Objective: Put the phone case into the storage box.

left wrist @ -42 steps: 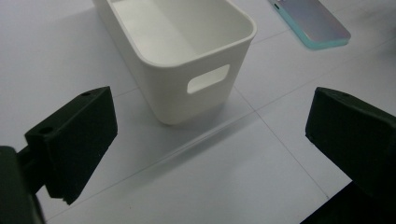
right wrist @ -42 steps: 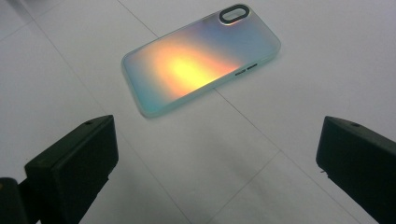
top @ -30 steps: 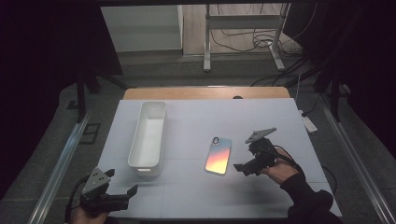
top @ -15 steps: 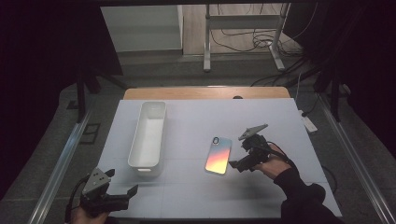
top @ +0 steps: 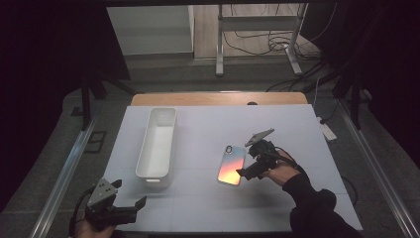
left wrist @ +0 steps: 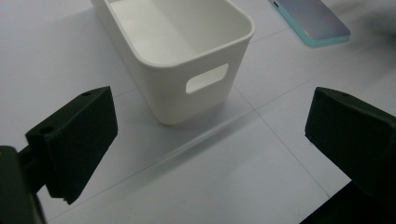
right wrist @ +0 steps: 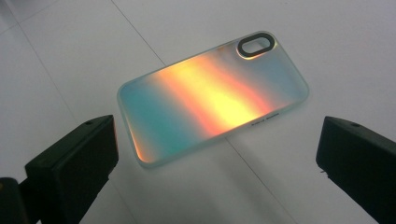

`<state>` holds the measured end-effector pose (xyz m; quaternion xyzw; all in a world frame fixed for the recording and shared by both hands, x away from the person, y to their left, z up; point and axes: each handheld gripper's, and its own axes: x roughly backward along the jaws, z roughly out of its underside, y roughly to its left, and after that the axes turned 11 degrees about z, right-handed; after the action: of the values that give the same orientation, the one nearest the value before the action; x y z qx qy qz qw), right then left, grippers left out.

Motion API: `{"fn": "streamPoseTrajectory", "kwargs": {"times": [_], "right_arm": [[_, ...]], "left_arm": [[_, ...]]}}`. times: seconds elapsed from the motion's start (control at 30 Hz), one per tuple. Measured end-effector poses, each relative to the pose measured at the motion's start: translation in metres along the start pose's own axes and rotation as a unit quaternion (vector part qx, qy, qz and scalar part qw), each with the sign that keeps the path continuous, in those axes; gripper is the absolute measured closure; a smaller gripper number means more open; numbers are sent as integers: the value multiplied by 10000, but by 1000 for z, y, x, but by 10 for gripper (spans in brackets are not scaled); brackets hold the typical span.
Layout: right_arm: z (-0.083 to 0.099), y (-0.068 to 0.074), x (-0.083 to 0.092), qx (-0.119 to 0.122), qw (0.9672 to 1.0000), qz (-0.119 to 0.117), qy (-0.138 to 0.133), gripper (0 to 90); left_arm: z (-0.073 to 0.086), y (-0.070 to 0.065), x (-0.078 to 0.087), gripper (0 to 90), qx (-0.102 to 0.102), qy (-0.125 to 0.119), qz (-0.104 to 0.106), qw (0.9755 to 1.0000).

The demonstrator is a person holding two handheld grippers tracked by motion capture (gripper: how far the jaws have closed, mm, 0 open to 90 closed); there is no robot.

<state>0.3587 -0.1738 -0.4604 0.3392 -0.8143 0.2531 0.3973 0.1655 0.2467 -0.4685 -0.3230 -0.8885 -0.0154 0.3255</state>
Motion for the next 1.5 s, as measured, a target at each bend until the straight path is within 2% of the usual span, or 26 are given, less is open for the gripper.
{"fn": "streamPoseTrajectory", "kwargs": {"times": [0.3, 0.5, 0.83, 1.07, 1.4, 1.47, 1.5], "right_arm": [[-11, 4, -10, -10, 9999, -93, 61, 0], [-17, 5, -16, 56, 9999, -63, 82, 0], [-30, 11, -25, 125, 9998, -140, 102, 0], [-36, 15, -30, 189, 9996, -109, 190, 0], [-41, 18, -37, 223, 9990, -216, 313, 0], [-42, 19, -38, 237, 9989, -220, 324, 22], [-42, 20, -37, 225, 9990, -181, 343, 64]], "left_arm": [[0, 0, 0, 33, -4, 1, 6, 10000], [0, 0, 0, 33, -2, 1, 13, 10000], [0, 0, 0, 33, -4, 12, 8, 10000], [0, 0, 0, 33, -9, 17, 6, 10000], [0, 0, 0, 33, -8, 23, -3, 10000], [0, 0, 0, 33, -6, 22, -3, 10000], [0, 0, 0, 33, 0, 20, -5, 10000]]}}
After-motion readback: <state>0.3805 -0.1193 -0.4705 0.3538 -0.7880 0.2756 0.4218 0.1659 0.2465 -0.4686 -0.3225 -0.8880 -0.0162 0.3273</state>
